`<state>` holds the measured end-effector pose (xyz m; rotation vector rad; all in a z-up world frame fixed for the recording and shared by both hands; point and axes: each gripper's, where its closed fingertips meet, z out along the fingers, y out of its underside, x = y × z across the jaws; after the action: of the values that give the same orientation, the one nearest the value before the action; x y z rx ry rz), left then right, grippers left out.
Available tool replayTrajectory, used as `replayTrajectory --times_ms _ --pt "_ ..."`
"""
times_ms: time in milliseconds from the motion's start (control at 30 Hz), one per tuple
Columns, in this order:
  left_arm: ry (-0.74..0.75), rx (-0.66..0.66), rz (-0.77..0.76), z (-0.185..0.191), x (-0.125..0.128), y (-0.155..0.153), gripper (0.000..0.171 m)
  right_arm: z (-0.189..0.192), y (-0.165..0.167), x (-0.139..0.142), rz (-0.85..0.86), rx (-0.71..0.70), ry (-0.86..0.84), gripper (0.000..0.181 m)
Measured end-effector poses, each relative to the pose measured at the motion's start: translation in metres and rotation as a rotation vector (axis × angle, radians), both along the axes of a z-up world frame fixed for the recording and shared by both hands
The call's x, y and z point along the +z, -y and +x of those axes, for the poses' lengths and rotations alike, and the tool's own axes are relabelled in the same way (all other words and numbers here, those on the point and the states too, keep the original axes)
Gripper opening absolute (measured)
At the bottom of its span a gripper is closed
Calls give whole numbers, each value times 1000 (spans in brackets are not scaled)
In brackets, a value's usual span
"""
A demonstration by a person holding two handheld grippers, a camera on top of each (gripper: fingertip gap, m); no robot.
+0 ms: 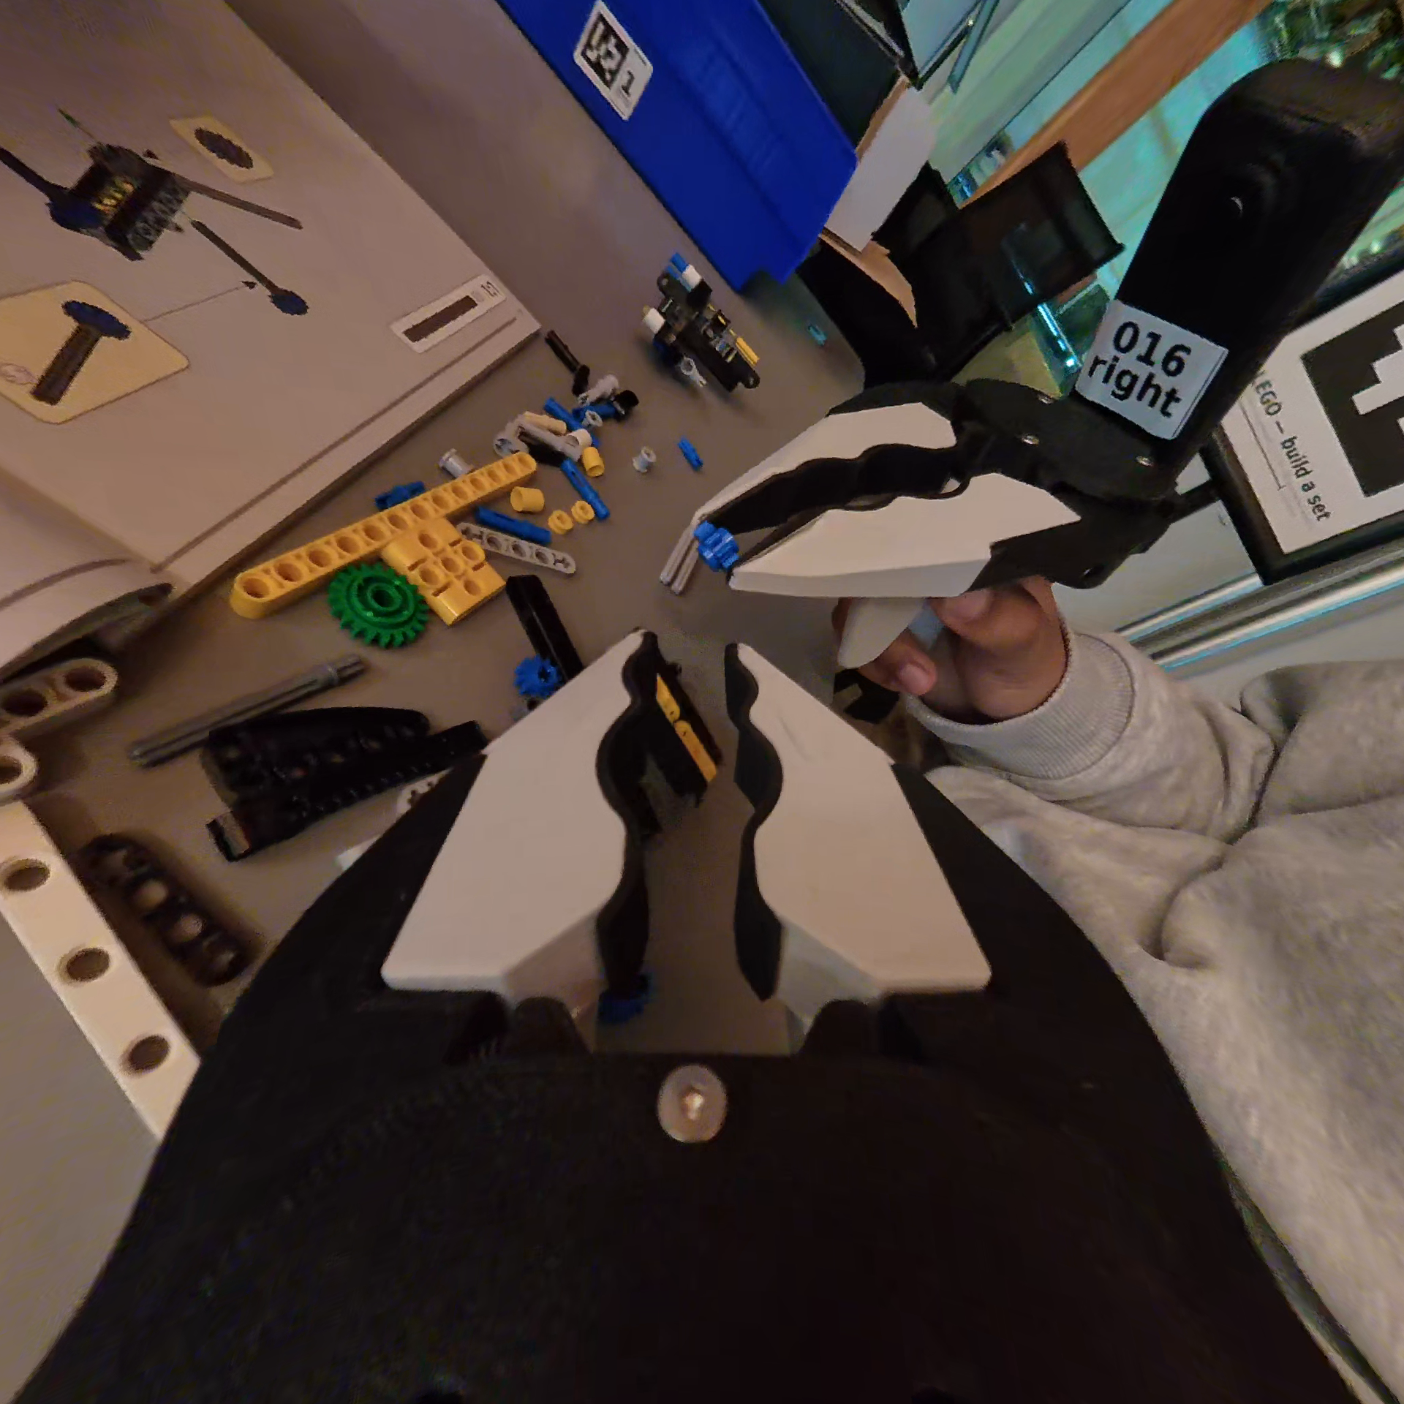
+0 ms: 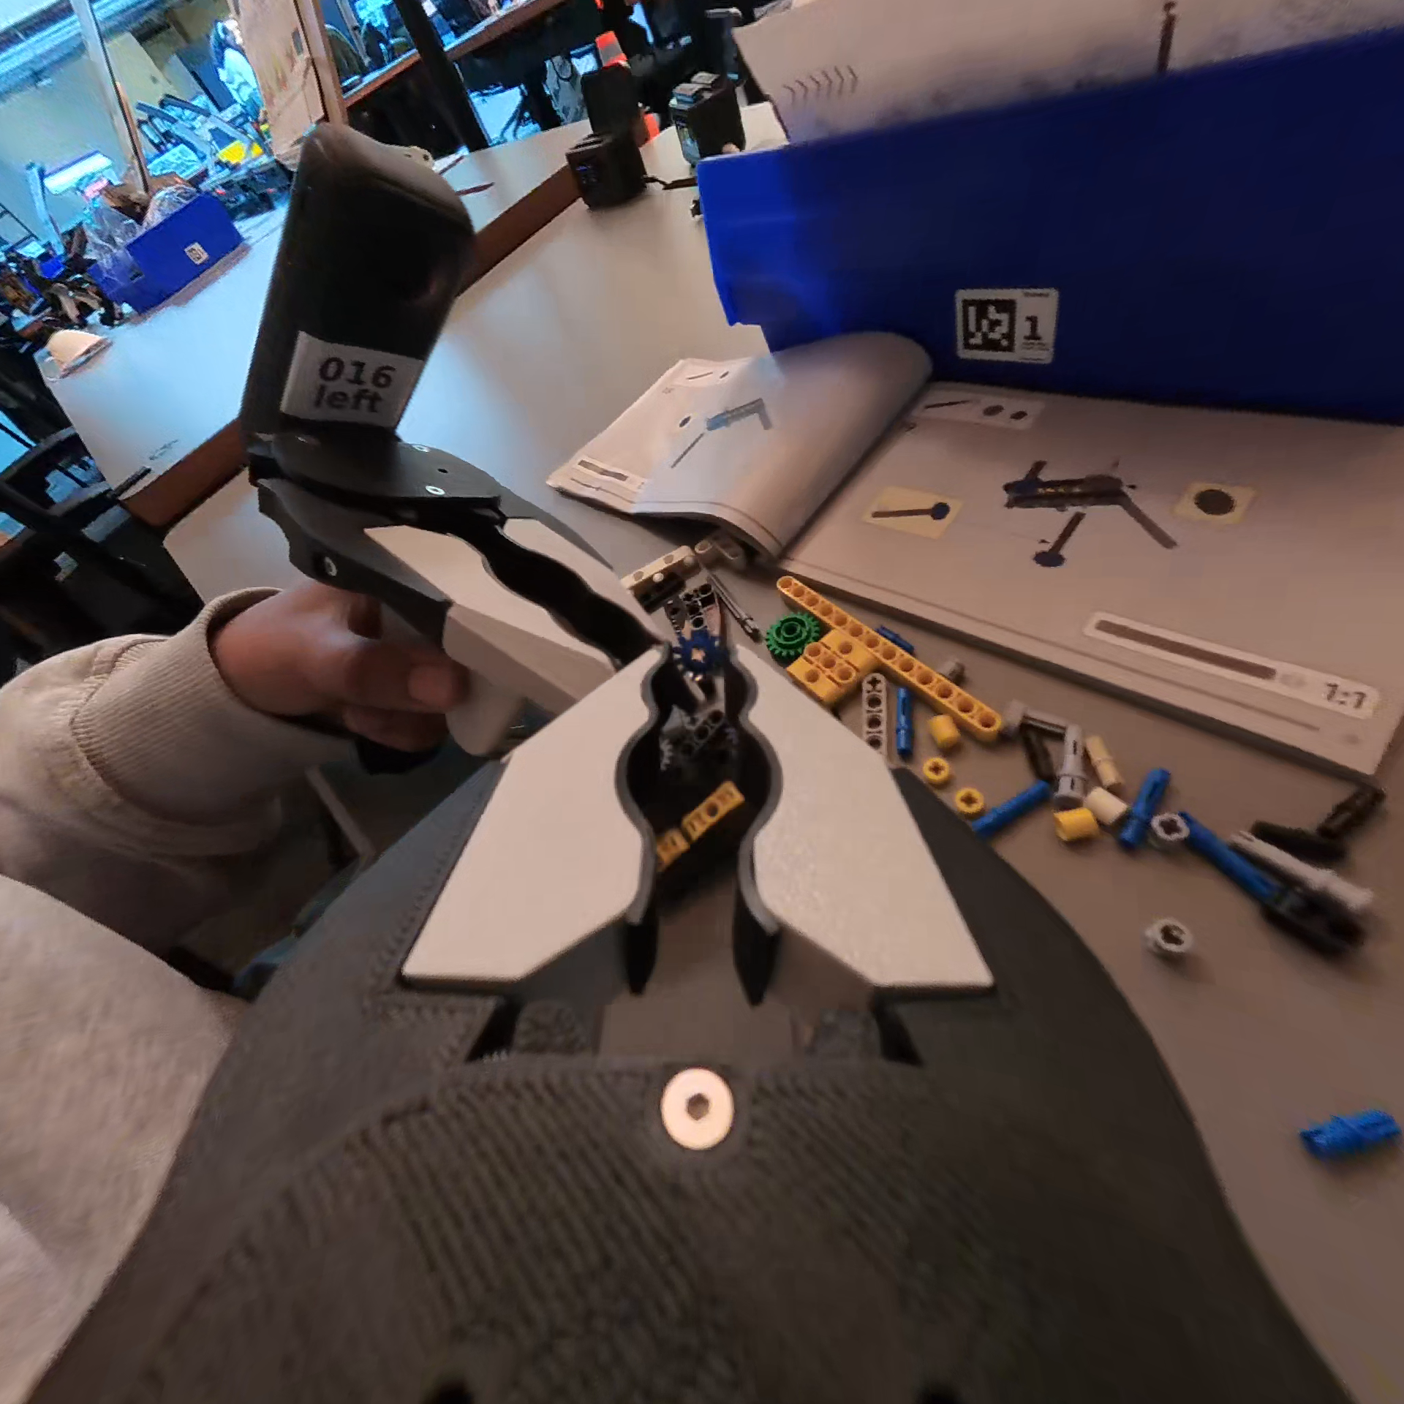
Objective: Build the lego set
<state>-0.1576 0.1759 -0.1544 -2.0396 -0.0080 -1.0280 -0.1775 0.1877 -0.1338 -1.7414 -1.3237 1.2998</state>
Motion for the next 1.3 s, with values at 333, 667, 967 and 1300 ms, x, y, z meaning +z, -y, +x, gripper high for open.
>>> replayTrajectory --times_ms 333,667,967,1300 --pt "5 31 6 -12 0 0 19 21 -6 -15 7 -5 79 10" --pt "-158 -9 -8 -10 -6 6 5 22 -5 -43 115 101 313 11" --pt "60 318 200 -84 40 33 0 22 -13 -44 198 155 462 11" --pt "269 660 341 -174 54 90 3 35 35 -33 146 141 518 11"
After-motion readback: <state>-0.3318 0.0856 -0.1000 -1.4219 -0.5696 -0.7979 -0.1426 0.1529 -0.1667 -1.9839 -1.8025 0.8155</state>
